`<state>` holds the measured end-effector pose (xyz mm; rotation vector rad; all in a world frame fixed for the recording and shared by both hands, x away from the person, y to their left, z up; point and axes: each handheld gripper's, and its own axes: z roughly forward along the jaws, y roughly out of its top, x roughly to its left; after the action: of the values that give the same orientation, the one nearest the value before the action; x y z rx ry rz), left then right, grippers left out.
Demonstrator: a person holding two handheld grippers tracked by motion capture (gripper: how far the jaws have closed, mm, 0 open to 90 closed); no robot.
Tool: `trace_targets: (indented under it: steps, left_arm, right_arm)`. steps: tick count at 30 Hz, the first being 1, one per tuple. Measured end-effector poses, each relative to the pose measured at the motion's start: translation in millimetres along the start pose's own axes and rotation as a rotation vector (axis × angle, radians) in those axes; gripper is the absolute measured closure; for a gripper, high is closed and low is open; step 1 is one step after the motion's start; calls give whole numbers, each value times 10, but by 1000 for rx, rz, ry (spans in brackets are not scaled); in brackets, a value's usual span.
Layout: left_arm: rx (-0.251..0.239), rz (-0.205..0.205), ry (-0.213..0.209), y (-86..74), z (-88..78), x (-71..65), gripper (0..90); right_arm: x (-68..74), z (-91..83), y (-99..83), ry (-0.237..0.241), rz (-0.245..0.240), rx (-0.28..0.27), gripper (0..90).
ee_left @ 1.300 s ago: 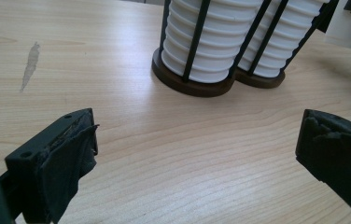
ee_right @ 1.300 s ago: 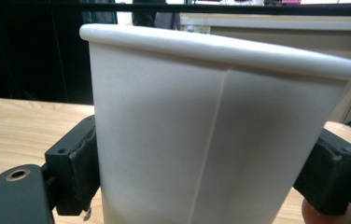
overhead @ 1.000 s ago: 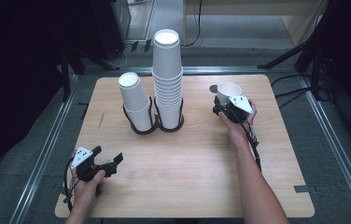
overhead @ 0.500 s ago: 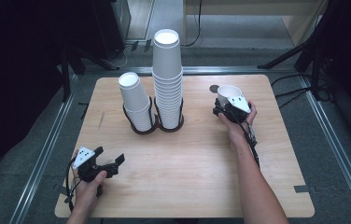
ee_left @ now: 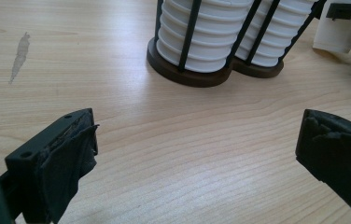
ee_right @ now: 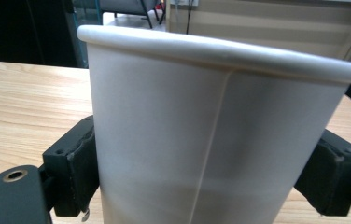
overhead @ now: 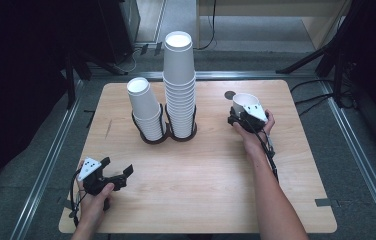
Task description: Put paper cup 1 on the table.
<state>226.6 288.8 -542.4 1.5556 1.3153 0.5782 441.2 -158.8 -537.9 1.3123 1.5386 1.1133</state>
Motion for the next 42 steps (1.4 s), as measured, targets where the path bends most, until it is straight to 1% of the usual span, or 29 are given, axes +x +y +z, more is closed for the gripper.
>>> trace_targets:
  steps: [4, 6, 8, 12, 17, 26, 33, 35, 39, 42]
  left_arm:
    - [-1, 1, -1, 0, 2, -3, 0]
    - [-1, 1, -1, -1, 4, -3, 0]
    - [-1, 0, -1, -2, 5, -5, 0]
    - [0, 1, -2, -2, 6, -8, 0]
    - [0, -1, -3, -2, 8, -9, 0]
    - [3, 3, -2, -3, 10, -12, 0]
    - [3, 3, -1, -2, 11, -12, 0]
    - [4, 2, -1, -2, 11, -11, 0]
    - [4, 4, 0, -3, 10, -10, 0]
    - [3, 2, -1, -3, 9, -6, 0]
  right_arm:
    - [31, -25, -9, 6, -6, -3, 129]
    - [48, -35, -12, -1, -13, -1, 126]
    - [57, -43, -7, 5, -1, 6, 124]
    - [72, -54, -1, 7, 0, 15, 122]
    - [72, -66, -12, 13, -2, 12, 119]
    - [80, -81, -22, 30, 15, 19, 105]
    - [83, -86, -30, 36, 8, 23, 92]
    - [81, -89, -27, 39, 16, 21, 67]
    - [70, -101, -22, 63, 31, 21, 0]
    - [75, -132, -14, 70, 43, 15, 0]
